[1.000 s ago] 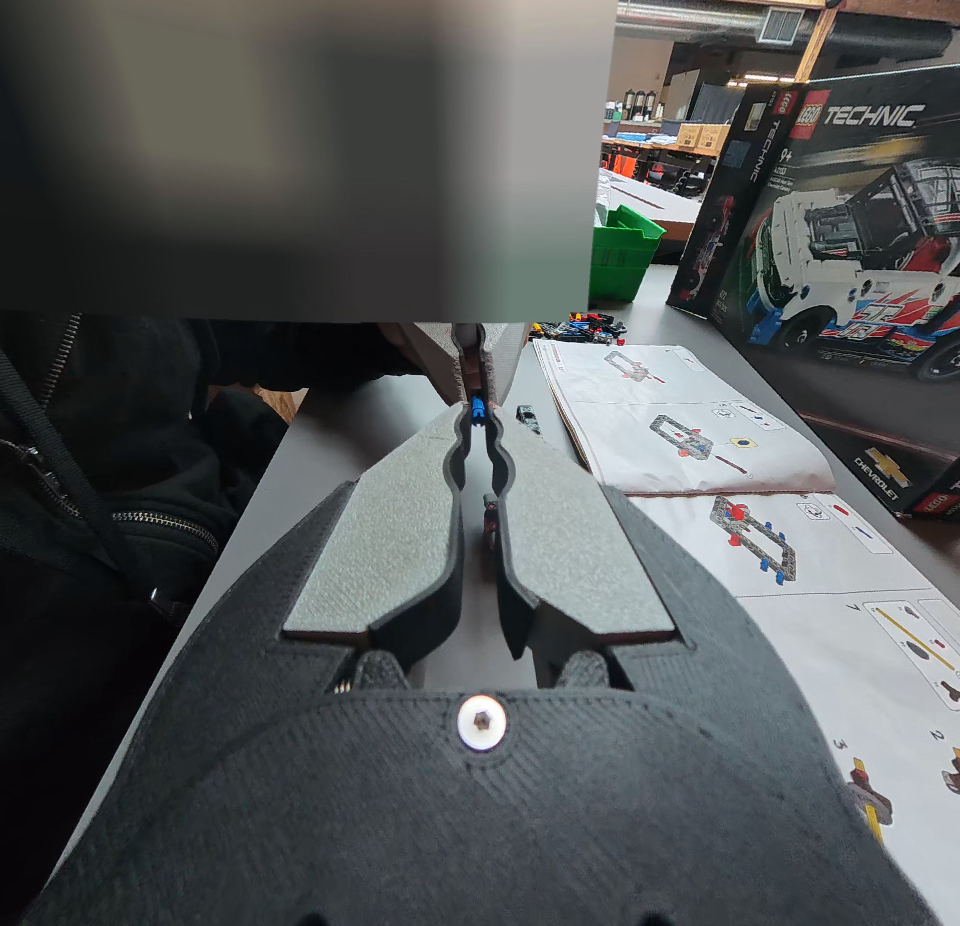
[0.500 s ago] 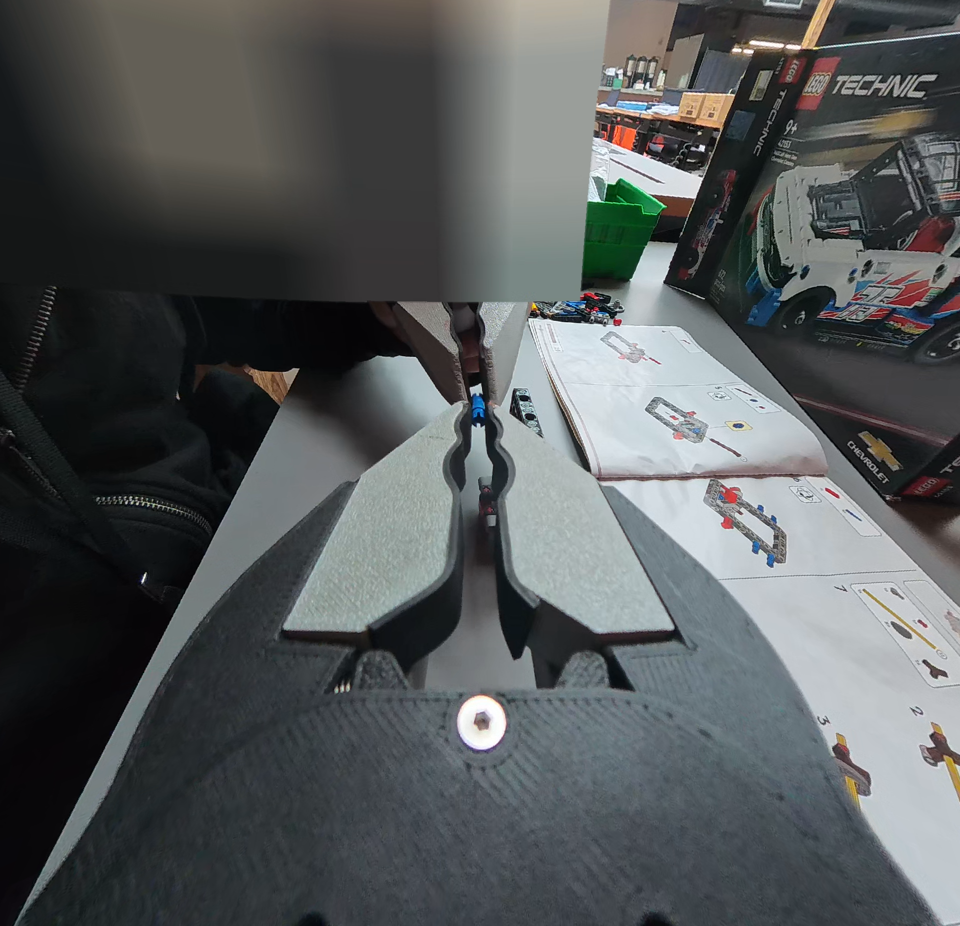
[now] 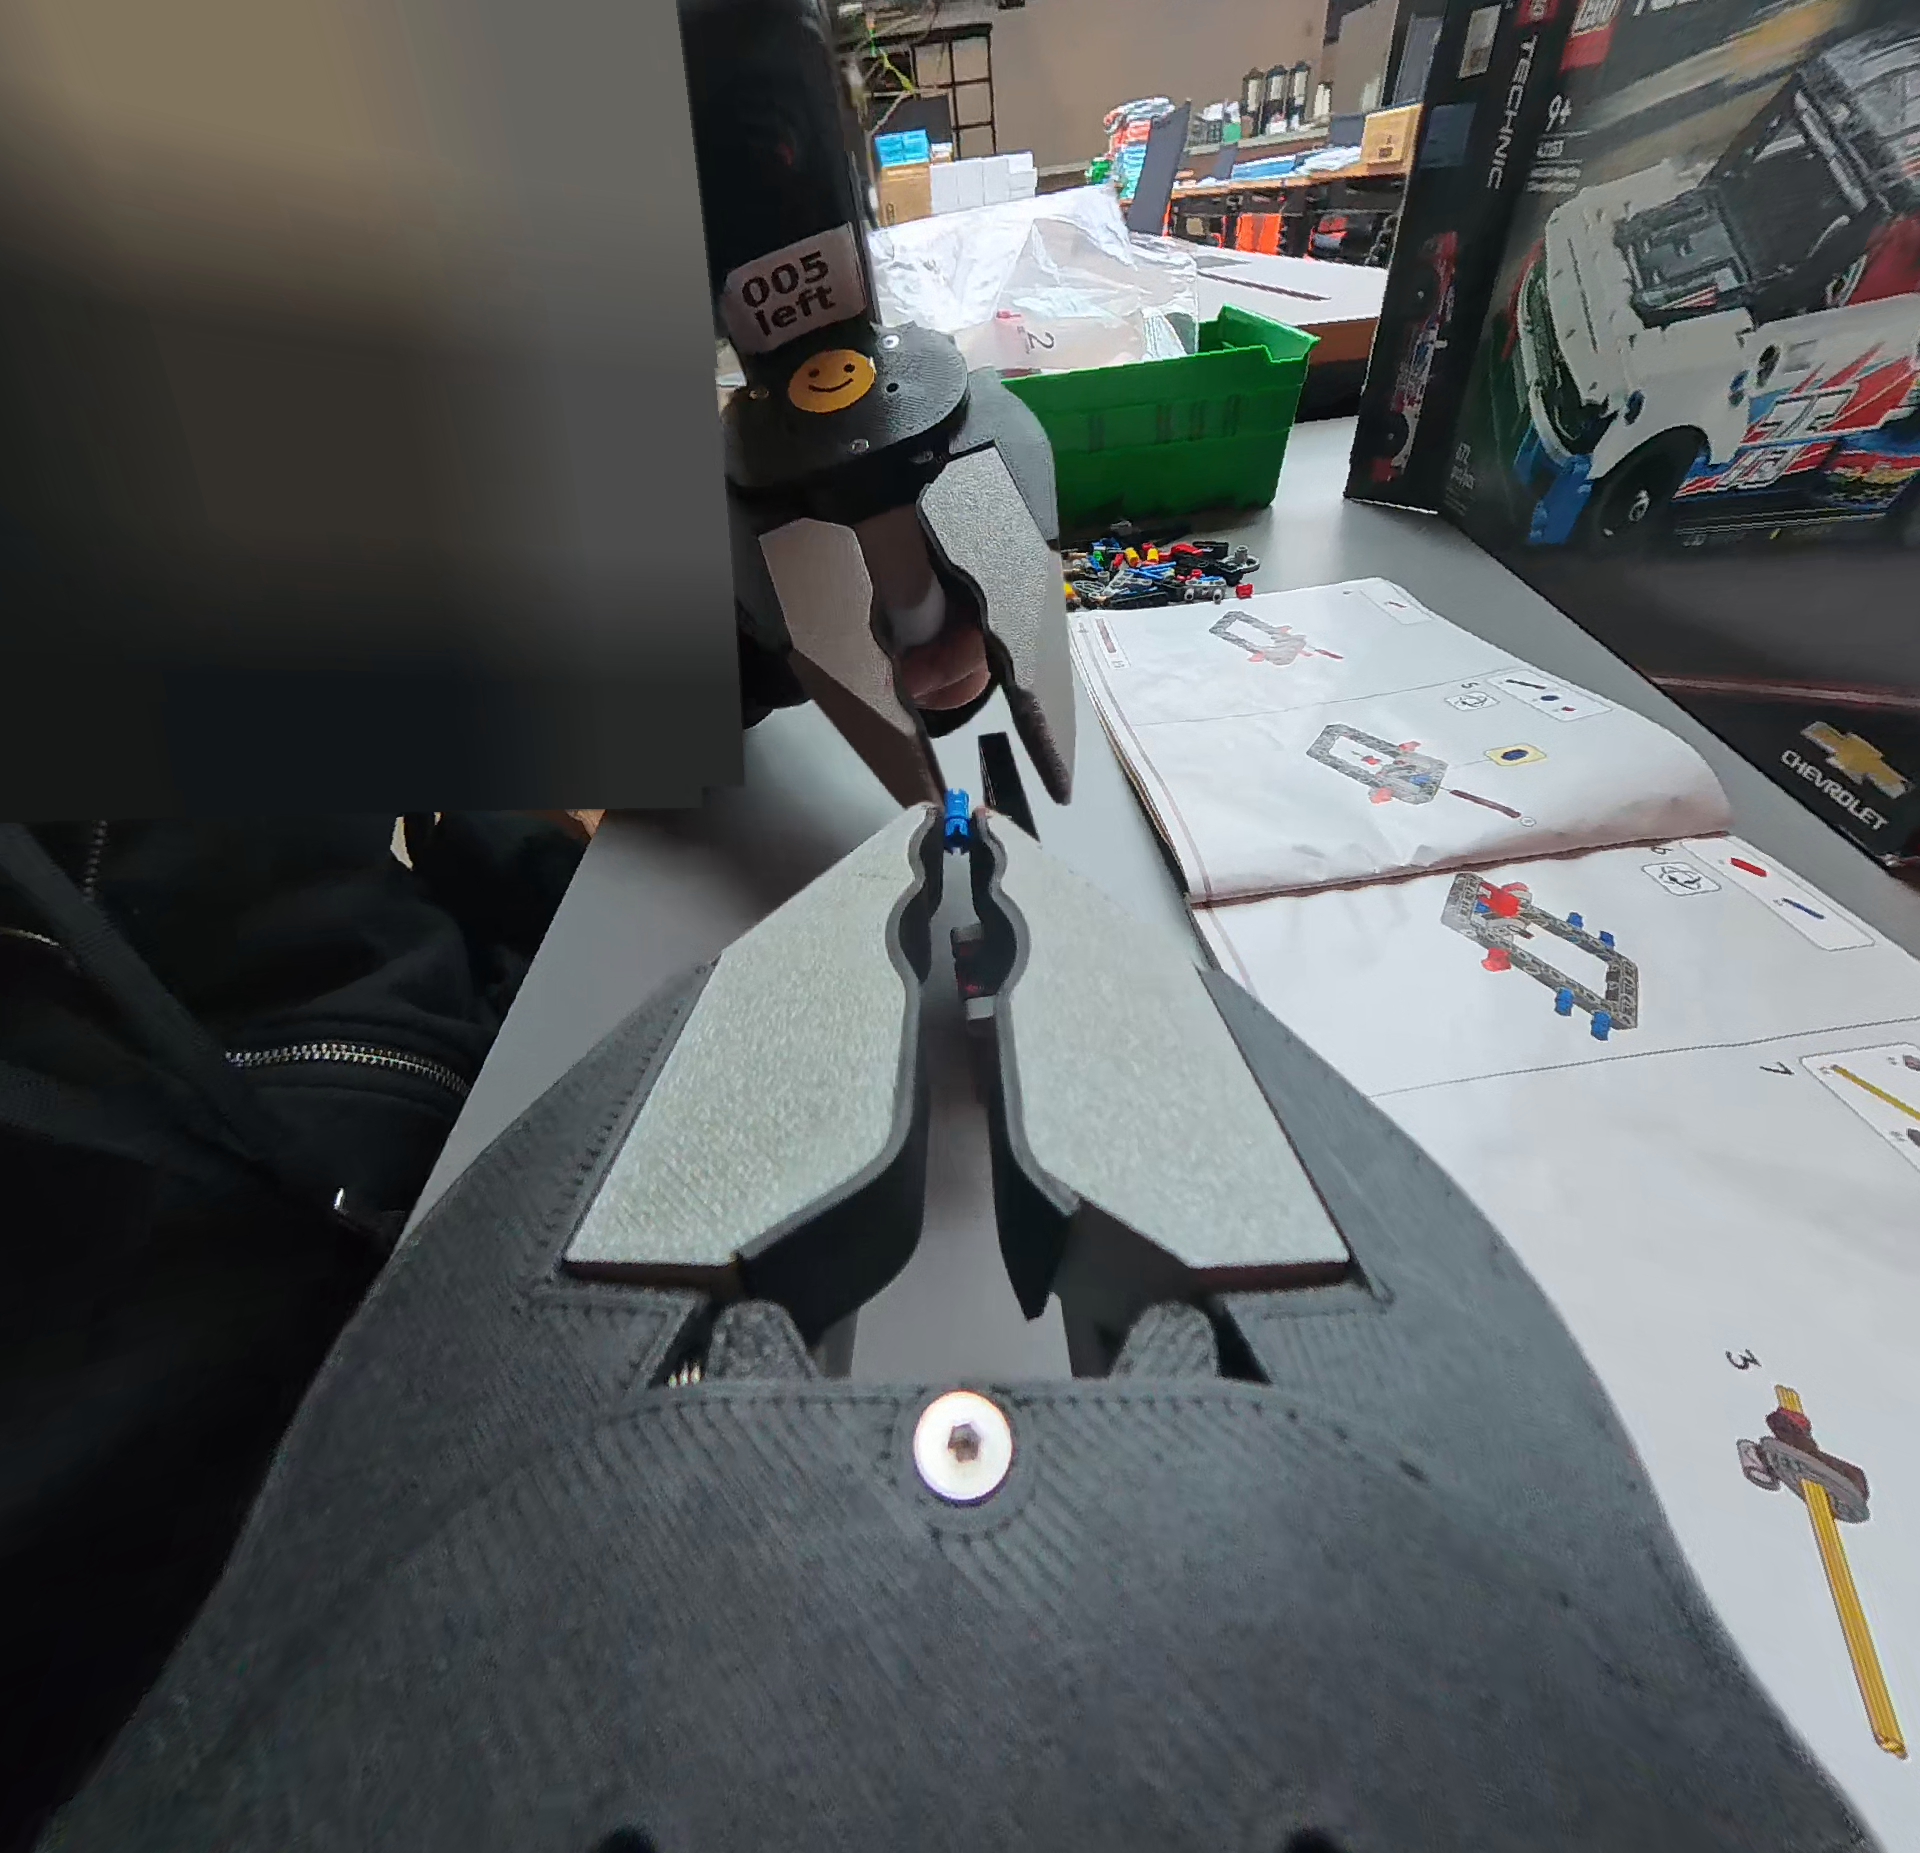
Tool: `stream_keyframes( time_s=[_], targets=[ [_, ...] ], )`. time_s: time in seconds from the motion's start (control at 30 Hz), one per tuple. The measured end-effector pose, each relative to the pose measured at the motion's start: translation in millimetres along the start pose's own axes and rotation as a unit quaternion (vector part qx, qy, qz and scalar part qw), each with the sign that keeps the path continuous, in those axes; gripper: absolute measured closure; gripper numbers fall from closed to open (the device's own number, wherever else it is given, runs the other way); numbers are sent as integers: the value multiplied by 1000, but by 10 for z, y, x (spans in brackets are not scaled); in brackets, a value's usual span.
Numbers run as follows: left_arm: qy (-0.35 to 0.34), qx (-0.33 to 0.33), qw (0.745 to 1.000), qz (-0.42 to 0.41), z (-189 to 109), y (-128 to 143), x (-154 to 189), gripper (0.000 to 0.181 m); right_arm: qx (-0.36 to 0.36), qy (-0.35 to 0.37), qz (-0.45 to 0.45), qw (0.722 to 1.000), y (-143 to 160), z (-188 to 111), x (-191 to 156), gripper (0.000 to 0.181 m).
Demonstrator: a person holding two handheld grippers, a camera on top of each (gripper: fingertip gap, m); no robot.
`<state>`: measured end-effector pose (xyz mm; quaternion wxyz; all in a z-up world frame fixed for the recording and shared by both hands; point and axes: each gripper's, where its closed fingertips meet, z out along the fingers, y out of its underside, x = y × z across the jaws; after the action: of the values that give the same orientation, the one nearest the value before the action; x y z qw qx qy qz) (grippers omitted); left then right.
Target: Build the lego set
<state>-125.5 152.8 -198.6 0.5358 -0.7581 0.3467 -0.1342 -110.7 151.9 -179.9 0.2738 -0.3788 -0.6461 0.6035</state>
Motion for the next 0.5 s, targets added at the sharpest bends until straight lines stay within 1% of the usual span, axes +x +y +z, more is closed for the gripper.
stream_keyframes(
  time_s=[0.1, 0.27, 0.5],
  targets=[
    [16, 23, 1000, -9, -16, -90, 54, 163, 6, -4, -13, 1000, -35, 16, -46, 180],
    [37, 47, 998, -1, -3, -188, 177, 174, 5, -4, -21, 1000, -33, 41, -68, 180],
    [43, 48, 998, -5, 8, -192, 204, 178, 1, -12, -34, 999, -20, 80, -120, 180]
  ],
)
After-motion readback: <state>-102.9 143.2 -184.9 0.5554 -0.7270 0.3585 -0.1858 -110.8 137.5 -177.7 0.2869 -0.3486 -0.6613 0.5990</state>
